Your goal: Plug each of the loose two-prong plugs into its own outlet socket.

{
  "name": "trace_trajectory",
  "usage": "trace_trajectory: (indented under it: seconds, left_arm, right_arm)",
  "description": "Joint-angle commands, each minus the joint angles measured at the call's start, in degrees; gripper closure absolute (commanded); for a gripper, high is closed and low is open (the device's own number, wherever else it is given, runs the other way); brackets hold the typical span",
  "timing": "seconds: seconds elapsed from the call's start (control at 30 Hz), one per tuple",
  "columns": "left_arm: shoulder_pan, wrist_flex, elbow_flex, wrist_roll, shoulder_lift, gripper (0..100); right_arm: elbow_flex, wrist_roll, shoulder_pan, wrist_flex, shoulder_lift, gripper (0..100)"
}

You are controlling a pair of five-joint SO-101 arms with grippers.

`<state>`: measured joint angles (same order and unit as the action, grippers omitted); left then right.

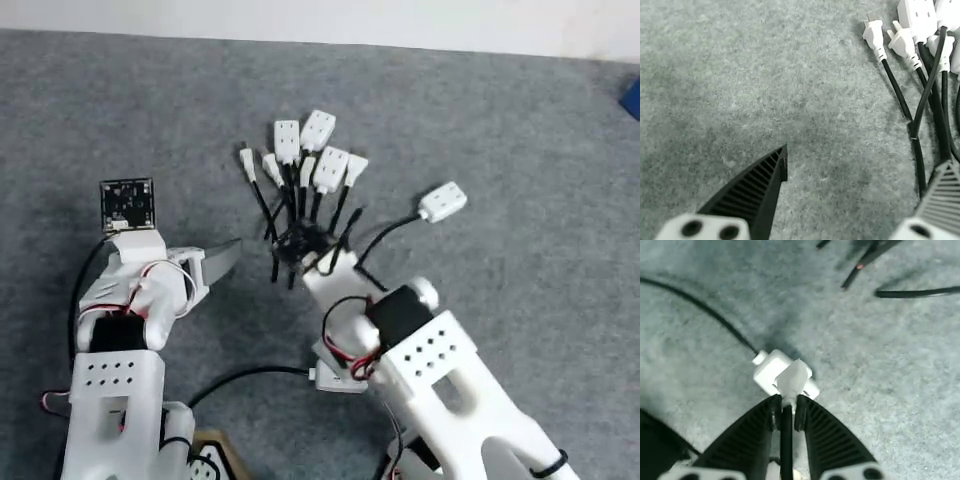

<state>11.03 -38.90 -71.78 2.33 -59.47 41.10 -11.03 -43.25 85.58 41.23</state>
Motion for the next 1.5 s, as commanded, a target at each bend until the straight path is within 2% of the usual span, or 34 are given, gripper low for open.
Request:
trace_trajectory:
  seconds: [0.0,0.1,0.47,0.73,1.47]
  left_arm:
    - [0.3,1.1,0.1,0.2,0.0,57]
    - [0.2,1.2,-0.1,0.2,0.0,57]
    - [0.1,1.2,-0.2,0.2,0.0,57]
    - [0.1,1.2,-0.2,0.2,0.0,57]
    - [0.1,1.2,-0.3,0.2,0.0,57]
  right_arm:
    - [-2.9,0.4,-0.9,6.1,1.5,99.1]
    - [-5.7,0.4,-0.9,10.2,1.5,99.1]
    - [-5.9,0.8,-1.4,5.6,0.8,99.1]
    - [-2.5,0.9,-6.5,3.5,0.8,99.1]
    - [2.2,-0.8,-6.2,1.4,0.7,99.1]
